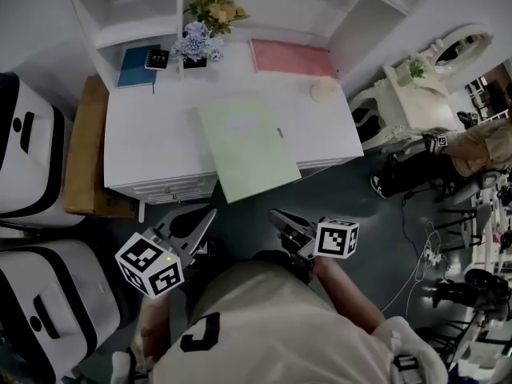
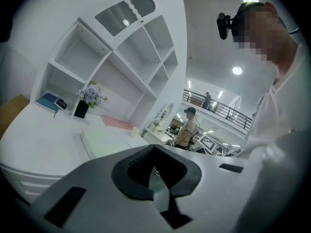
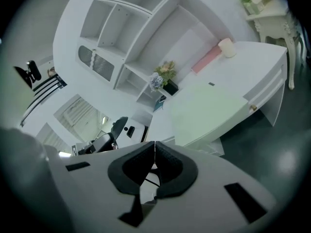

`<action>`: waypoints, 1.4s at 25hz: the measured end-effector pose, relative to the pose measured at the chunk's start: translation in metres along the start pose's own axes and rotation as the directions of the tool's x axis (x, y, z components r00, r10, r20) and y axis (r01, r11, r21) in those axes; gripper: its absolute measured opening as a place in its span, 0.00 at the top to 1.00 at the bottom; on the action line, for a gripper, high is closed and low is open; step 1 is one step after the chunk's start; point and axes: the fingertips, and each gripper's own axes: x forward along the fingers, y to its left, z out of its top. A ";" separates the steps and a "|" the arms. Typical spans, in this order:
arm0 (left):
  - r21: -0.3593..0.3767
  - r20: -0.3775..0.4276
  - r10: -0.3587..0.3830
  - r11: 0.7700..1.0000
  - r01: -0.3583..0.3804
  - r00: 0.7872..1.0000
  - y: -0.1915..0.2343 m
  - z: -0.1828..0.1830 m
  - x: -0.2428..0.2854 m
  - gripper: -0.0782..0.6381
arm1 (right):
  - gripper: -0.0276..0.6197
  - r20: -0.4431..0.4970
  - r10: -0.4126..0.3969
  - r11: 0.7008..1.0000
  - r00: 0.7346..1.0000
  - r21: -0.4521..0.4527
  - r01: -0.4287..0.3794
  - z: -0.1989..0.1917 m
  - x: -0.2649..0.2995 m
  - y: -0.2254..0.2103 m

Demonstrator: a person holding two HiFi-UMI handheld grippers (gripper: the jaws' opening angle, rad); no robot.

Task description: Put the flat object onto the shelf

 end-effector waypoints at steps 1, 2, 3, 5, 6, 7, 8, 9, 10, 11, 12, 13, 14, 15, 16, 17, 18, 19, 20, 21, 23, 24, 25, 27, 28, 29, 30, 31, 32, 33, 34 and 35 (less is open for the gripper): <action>-0.003 0.002 -0.001 1.000 0.001 1.000 0.003 -0.001 -0.001 0.87 | 0.92 0.000 -0.002 1.000 1.000 0.017 0.002 0.000 0.001 -0.001; -0.005 0.004 -0.004 1.000 0.004 1.000 0.004 -0.001 -0.002 0.87 | 0.92 0.003 -0.003 0.999 1.000 0.035 0.003 -0.001 0.003 -0.002; -0.006 0.005 -0.008 1.000 0.008 1.000 0.005 -0.002 -0.004 0.87 | 0.92 0.006 -0.005 0.998 1.000 0.056 0.005 -0.001 0.004 -0.004; -0.008 0.009 -0.011 1.000 0.011 1.000 0.005 -0.001 -0.006 0.87 | 0.92 0.001 -0.013 0.994 1.000 0.109 0.013 -0.005 0.008 -0.009; -0.008 0.012 -0.009 1.000 0.009 1.000 0.005 -0.001 -0.008 0.87 | 0.92 -0.006 -0.019 0.990 1.000 0.141 0.019 -0.007 0.009 -0.013; -0.007 0.015 -0.007 1.000 0.007 1.000 0.006 0.000 -0.009 0.87 | 0.92 -0.012 -0.024 0.985 1.000 0.173 0.026 -0.009 0.011 -0.016; -0.004 0.018 -0.004 1.000 0.004 1.000 0.006 0.000 -0.011 0.87 | 0.92 -0.017 -0.030 0.979 0.999 0.202 0.033 -0.011 0.012 -0.021; -0.001 0.021 -0.001 1.000 0.001 1.000 0.007 0.000 -0.011 0.87 | 0.92 -0.021 -0.038 0.974 0.999 0.225 0.041 -0.011 0.012 -0.026; -0.001 0.025 0.005 1.000 -0.005 1.000 0.007 -0.001 -0.011 0.87 | 0.92 -0.022 -0.047 0.969 0.999 0.242 0.051 -0.011 0.011 -0.032; -0.003 0.027 0.012 1.000 -0.011 1.000 0.008 -0.001 -0.011 0.87 | 0.92 -0.021 -0.057 0.964 0.998 0.259 0.061 -0.010 0.010 -0.037; -0.005 0.030 0.020 1.000 -0.020 0.999 0.009 -0.002 -0.011 0.87 | 0.91 -0.018 -0.065 0.959 0.998 0.276 0.068 -0.010 0.009 -0.042; -0.006 0.033 0.029 1.000 -0.029 0.999 0.010 -0.003 -0.012 0.87 | 0.89 -0.021 -0.069 0.954 0.997 0.291 0.072 -0.011 0.009 -0.047; -0.007 0.038 0.038 0.999 -0.038 0.999 0.011 -0.003 -0.013 0.87 | 0.79 -0.032 -0.070 0.950 0.997 0.301 0.077 -0.013 0.011 -0.052; -0.007 0.043 0.049 0.999 -0.048 0.998 0.013 -0.002 -0.013 0.87 | 0.64 -0.050 -0.070 0.947 0.996 0.311 0.083 -0.015 0.014 -0.057; -0.008 0.047 0.060 0.998 -0.060 0.997 0.014 -0.002 -0.014 0.87 | 0.57 -0.071 -0.072 0.942 0.995 0.323 0.091 -0.017 0.017 -0.062; -0.011 0.050 0.074 0.997 -0.074 0.996 0.016 -0.002 -0.014 0.87 | 0.53 -0.089 -0.076 0.936 0.993 0.337 0.102 -0.019 0.020 -0.067; -0.017 0.051 0.089 0.996 -0.088 0.995 0.018 -0.002 -0.013 0.87 | 0.51 -0.100 -0.080 0.930 0.992 0.351 0.110 -0.019 0.023 -0.072; -0.023 0.050 0.102 0.995 -0.101 0.993 0.021 -0.002 -0.012 0.87 | 0.50 -0.105 -0.082 0.923 0.991 0.367 0.115 -0.018 0.027 -0.077; -0.029 0.048 0.115 0.993 -0.114 0.992 0.023 -0.001 -0.011 0.87 | 0.49 -0.108 -0.083 0.917 0.991 0.381 0.119 -0.017 0.029 -0.082; -0.034 0.047 0.127 0.991 -0.126 0.991 0.025 -0.001 -0.010 0.87 | 0.48 -0.111 -0.086 0.912 0.990 0.392 0.123 -0.015 0.031 -0.087; -0.036 0.044 0.147 0.989 -0.145 0.988 0.028 0.002 -0.007 0.87 | 0.46 -0.112 -0.094 0.904 0.989 0.406 0.132 -0.010 0.033 -0.097; -0.035 0.043 0.155 0.988 -0.154 0.987 0.030 0.003 -0.006 0.87 | 0.46 -0.107 -0.098 0.901 0.989 0.413 0.134 -0.006 0.034 -0.102; -0.035 0.041 0.163 0.986 -0.161 0.986 0.031 0.004 -0.004 0.87 | 0.45 -0.101 -0.103 0.898 0.990 0.418 0.136 -0.003 0.034 -0.108; -0.046 0.030 0.181 0.983 -0.180 0.983 0.034 0.002 -0.003 0.87 | 0.44 -0.093 -0.114 0.893 0.989 0.427 0.143 0.002 0.036 -0.121; -0.055 0.022 0.191 0.980 -0.190 0.981 0.036 -0.001 -0.001 0.87 | 0.43 -0.092 -0.121 0.890 0.988 0.431 0.149 0.004 0.038 -0.129; -0.063 0.012 0.200 0.978 -0.199 0.980 0.039 -0.004 0.002 0.87 | 0.42 -0.090 -0.128 0.886 0.988 0.437 0.155 0.007 0.041 -0.139; -0.068 0.003 0.207 0.976 -0.206 0.978 0.044 -0.007 0.006 0.87 | 0.42 -0.085 -0.131 0.882 0.988 0.445 0.156 0.011 0.046 -0.150; -0.071 -0.006 0.212 0.975 -0.211 0.977 0.048 -0.010 0.011 0.87 | 0.41 -0.075 -0.130 0.877 0.989 0.456 0.150 0.016 0.050 -0.161; -0.073 -0.015 0.215 0.974 -0.216 0.976 0.050 -0.013 0.016 0.87 | 0.41 -0.062 -0.126 0.872 0.990 0.469 0.141 0.020 0.055 -0.170; -0.073 -0.024 0.219 0.973 -0.220 0.975 0.052 -0.015 0.019 0.87 | 0.41 -0.046 -0.121 0.865 0.992 0.484 0.128 0.023 0.058 -0.176; -0.073 -0.032 0.222 0.972 -0.224 0.974 0.052 -0.015 0.022 0.87 | 0.40 -0.031 -0.116 0.859 0.993 0.498 0.116 0.027 0.060 -0.181; -0.071 -0.039 0.224 0.972 -0.226 0.974 0.052 -0.014 0.025 0.87 | 0.40 -0.018 -0.111 0.854 0.994 0.509 0.104 0.030 0.061 -0.184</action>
